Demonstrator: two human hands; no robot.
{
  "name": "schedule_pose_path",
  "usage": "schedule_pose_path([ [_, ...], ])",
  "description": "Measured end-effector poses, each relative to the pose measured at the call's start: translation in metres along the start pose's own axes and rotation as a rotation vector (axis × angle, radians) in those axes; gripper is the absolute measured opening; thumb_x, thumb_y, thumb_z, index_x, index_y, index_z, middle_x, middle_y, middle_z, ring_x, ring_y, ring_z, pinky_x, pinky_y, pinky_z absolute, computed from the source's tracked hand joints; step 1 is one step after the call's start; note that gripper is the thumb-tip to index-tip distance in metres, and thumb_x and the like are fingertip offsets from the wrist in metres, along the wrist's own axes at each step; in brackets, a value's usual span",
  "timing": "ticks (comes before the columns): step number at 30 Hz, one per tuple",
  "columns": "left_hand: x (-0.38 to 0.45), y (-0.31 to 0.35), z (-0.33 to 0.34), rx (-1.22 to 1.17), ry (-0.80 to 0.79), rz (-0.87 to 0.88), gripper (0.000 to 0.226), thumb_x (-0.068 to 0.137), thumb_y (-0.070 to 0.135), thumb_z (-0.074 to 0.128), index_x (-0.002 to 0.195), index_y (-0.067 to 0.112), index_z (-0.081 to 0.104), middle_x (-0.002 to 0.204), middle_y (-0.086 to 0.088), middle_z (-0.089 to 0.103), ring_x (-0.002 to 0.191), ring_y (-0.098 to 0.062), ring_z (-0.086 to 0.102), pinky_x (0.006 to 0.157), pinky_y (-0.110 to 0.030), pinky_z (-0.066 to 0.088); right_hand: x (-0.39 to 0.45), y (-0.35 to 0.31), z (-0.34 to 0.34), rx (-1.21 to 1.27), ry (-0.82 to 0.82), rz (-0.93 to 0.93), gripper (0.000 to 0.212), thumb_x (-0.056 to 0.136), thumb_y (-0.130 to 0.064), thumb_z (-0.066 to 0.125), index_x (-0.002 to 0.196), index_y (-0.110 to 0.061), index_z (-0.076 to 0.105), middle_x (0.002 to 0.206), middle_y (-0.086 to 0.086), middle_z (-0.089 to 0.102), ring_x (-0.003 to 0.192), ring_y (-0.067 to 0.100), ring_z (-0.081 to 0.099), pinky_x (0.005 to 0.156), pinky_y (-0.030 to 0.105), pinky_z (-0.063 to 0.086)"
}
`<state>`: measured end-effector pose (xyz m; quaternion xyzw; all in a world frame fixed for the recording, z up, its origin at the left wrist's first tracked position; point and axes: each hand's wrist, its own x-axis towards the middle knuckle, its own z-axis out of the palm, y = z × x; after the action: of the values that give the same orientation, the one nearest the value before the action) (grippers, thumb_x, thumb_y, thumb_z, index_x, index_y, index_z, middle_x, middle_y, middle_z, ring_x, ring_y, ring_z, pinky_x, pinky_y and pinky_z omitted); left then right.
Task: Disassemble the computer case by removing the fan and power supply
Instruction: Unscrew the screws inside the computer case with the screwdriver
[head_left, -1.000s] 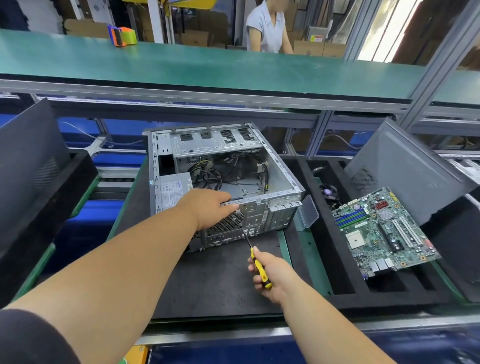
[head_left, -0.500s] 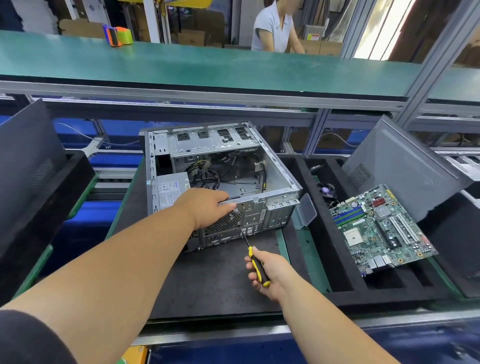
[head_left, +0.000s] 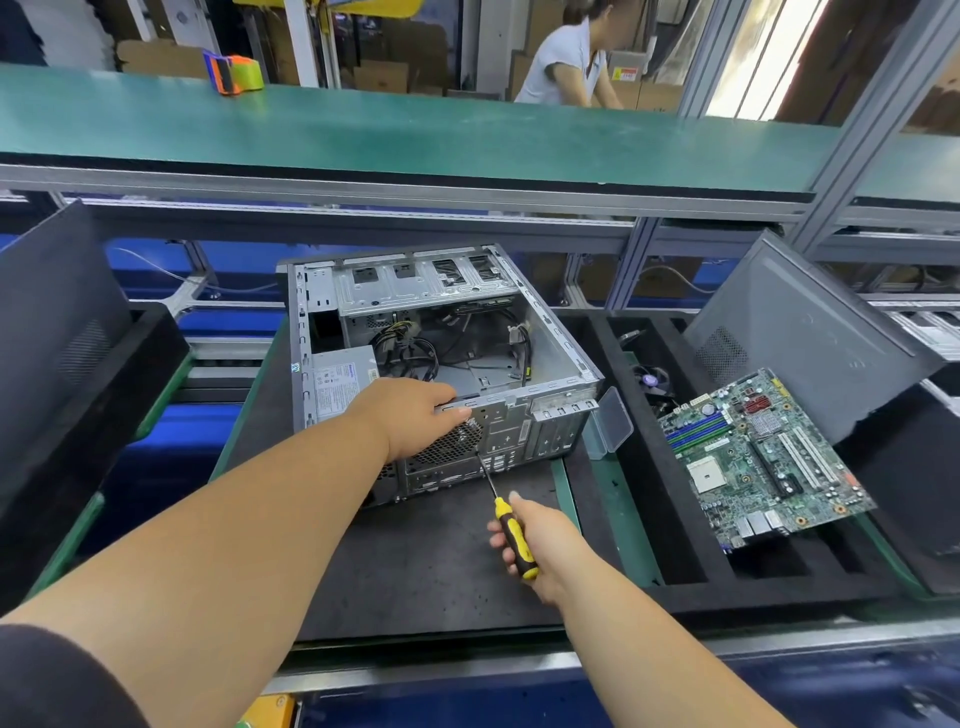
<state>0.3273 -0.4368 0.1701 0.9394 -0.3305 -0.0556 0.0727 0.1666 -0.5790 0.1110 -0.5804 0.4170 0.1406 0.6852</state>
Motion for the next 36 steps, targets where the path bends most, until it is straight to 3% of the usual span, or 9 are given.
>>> schedule_pose_path([
  [3, -0.0002, 0.0005, 0.0000, 0.003, -0.001, 0.000, 0.046, 0.097, 0.062, 0.030, 0.117, 0.030, 0.057, 0.098, 0.000, 0.065, 0.091, -0.022, 0.056, 0.071, -0.031, 0.038, -0.0027, -0.0023, 0.0014, 0.007, -0.022, 0.042, 0.047, 0.106, -0.032, 0.040, 0.080, -0.006, 0.069, 0.070, 0.004, 0.062, 0.055, 0.012, 0.048, 0.051, 0.022, 0.040],
  [10, 0.0000, 0.0008, -0.0005, 0.006, -0.002, 0.004, 0.047, 0.097, 0.062, 0.030, 0.117, 0.030, 0.057, 0.100, -0.001, 0.066, 0.097, -0.024, 0.059, 0.073, -0.032, 0.041, -0.0020, 0.0031, -0.0021, 0.080, -0.037, 0.048, 0.036, 0.102, -0.033, 0.052, 0.083, -0.009, 0.071, 0.065, -0.001, 0.065, 0.050, 0.011, 0.057, 0.050, 0.022, 0.042],
  [17, 0.0002, 0.0006, -0.0007, 0.004, -0.006, 0.011, 0.045, 0.097, 0.061, 0.030, 0.116, 0.030, 0.056, 0.093, 0.001, 0.062, 0.089, -0.022, 0.055, 0.071, -0.031, 0.038, 0.0006, 0.0018, -0.0040, 0.128, -0.031, 0.057, 0.025, 0.095, -0.030, 0.064, 0.083, -0.009, 0.069, 0.058, -0.001, 0.063, 0.044, 0.009, 0.052, 0.044, 0.020, 0.041],
  [21, 0.0010, 0.0000, 0.0003, 0.002, -0.005, 0.011, 0.044, 0.097, 0.062, 0.029, 0.109, 0.030, 0.056, 0.087, 0.004, 0.057, 0.088, -0.021, 0.056, 0.069, -0.031, 0.039, 0.0037, 0.0013, -0.0029, 0.076, 0.000, 0.009, 0.018, 0.094, -0.027, 0.066, 0.088, -0.011, 0.061, 0.067, 0.003, 0.058, 0.046, 0.010, 0.049, 0.045, 0.021, 0.040],
  [25, 0.0018, -0.0014, 0.0015, 0.001, -0.001, 0.010, 0.044, 0.096, 0.063, 0.029, 0.108, 0.031, 0.057, 0.085, 0.005, 0.058, 0.086, -0.021, 0.055, 0.068, -0.031, 0.038, 0.0050, 0.0012, -0.0041, -0.029, 0.052, -0.057, 0.022, 0.093, -0.030, 0.065, 0.082, -0.013, 0.058, 0.068, 0.002, 0.054, 0.046, 0.010, 0.045, 0.046, 0.022, 0.039],
  [30, 0.0015, -0.0019, 0.0026, 0.001, 0.010, 0.017, 0.044, 0.096, 0.063, 0.030, 0.109, 0.031, 0.057, 0.083, 0.006, 0.058, 0.086, -0.020, 0.056, 0.068, -0.031, 0.039, 0.0009, -0.0001, -0.0057, 0.135, -0.074, 0.048, 0.042, 0.103, -0.035, 0.048, 0.082, -0.006, 0.070, 0.065, 0.002, 0.063, 0.045, 0.010, 0.047, 0.044, 0.020, 0.039],
  [36, 0.0019, -0.0021, 0.0027, 0.002, 0.005, 0.006, 0.046, 0.096, 0.063, 0.030, 0.112, 0.030, 0.057, 0.087, 0.004, 0.061, 0.082, -0.020, 0.053, 0.067, -0.031, 0.039, -0.0006, -0.0009, -0.0043, 0.112, -0.066, 0.047, 0.032, 0.100, -0.033, 0.055, 0.086, -0.008, 0.069, 0.066, 0.000, 0.064, 0.049, 0.012, 0.061, 0.045, 0.020, 0.045],
])
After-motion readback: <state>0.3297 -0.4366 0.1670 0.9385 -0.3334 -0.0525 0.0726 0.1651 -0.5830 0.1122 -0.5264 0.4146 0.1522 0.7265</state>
